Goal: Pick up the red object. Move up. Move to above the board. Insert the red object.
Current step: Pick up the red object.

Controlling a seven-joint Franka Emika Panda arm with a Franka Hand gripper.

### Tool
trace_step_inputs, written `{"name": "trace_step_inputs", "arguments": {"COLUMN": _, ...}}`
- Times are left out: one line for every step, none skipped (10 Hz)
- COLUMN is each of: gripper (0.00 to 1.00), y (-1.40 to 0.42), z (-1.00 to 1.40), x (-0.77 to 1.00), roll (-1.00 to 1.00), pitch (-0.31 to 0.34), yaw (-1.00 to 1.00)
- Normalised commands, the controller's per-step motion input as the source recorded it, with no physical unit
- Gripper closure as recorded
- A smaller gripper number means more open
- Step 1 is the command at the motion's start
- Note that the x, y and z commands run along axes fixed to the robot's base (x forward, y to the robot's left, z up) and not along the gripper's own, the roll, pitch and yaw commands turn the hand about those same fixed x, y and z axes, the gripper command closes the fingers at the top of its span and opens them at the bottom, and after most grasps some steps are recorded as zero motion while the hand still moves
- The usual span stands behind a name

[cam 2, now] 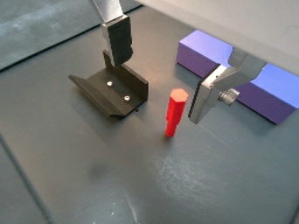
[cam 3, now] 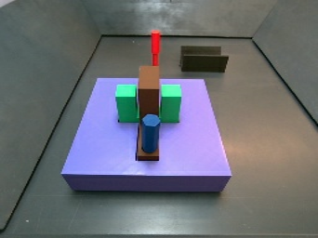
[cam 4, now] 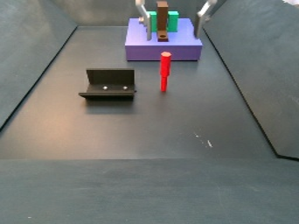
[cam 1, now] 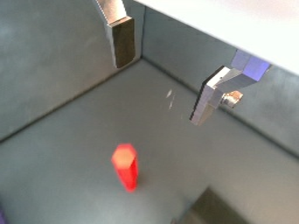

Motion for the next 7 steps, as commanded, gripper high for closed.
{"name": "trace_step_inputs", "arguments": {"gripper": 0.00, "y": -0.75, "z": -0.52, "x": 0.47, "roll": -0.03, "pitch": 0.000, "yaw": 0.00}}
{"name": "trace_step_inputs", "arguments": {"gripper": 0.00, "y": -0.57, "z": -0.53, "x": 0.51, "roll": -0.16, "pitch": 0.000, "yaw": 0.00}}
{"name": "trace_step_inputs", "arguments": {"gripper": 0.00, "y": -0.26, "z": -0.65, "x": 0.33, "roll": -0.20, "pitch": -0.009, "yaw": -0.08}}
{"name": "trace_step_inputs", "arguments": {"gripper": 0.00, "y": -0.02, "z": -0.57, "x": 0.10, "roll": -0.13, "pitch": 0.000, "yaw": -0.14}}
{"name": "trace_step_inputs", "arguments": {"gripper": 0.00, "y": 0.00, "z": -0.34, "x": -0.14, "roll": -0.05, "pitch": 0.000, "yaw": -0.05}}
{"name": "trace_step_inputs", "arguments": {"gripper": 0.00, "y": 0.00, "z": -0.23, "x": -0.21, "roll": -0.01, "pitch": 0.000, "yaw": -0.03}}
{"name": "trace_step_inputs", "arguments": {"gripper": 0.00, "y": -0.05, "z": -0.15, "x": -0.27, "roll": -0.01, "pitch": 0.000, "yaw": -0.03}}
